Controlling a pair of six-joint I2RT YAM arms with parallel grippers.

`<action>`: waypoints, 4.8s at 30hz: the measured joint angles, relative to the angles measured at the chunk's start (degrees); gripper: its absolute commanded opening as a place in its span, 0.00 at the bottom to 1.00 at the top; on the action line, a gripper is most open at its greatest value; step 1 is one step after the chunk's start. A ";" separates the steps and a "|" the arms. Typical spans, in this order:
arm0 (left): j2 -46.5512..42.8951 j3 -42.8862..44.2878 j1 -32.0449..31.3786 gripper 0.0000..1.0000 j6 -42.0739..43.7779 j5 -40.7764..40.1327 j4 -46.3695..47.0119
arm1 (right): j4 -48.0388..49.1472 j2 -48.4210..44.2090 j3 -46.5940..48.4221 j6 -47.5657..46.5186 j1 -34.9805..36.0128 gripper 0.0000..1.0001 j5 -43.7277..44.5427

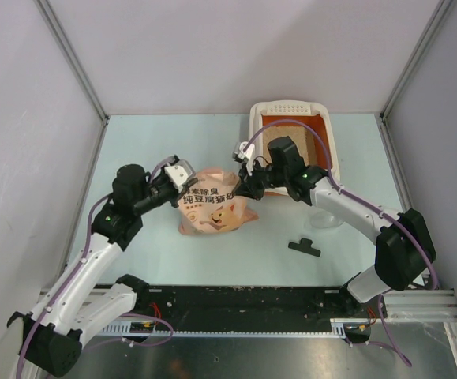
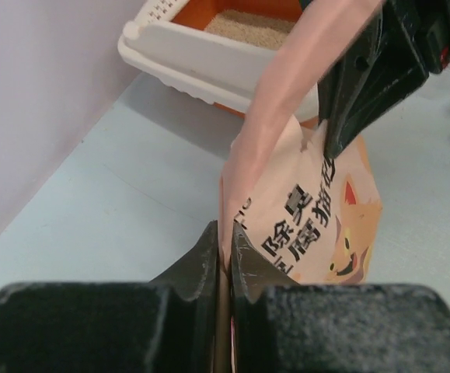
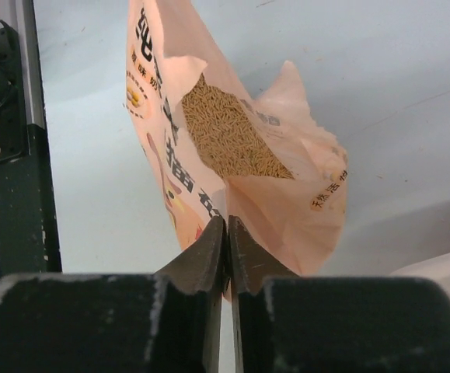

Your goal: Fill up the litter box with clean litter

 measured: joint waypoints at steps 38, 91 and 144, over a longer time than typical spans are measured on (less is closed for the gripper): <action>45.57 19.61 11.54 0.04 -18.82 28.96 17.18 | 3.58 0.00 -1.42 -4.37 -1.57 0.02 2.43; 47.08 20.35 6.69 0.00 -24.81 35.17 9.18 | 21.97 10.88 -1.62 4.22 -7.34 0.59 -15.98; 2.34 -2.27 37.51 0.74 3.61 31.47 -21.79 | 25.16 18.60 5.81 26.32 -5.64 0.00 -20.57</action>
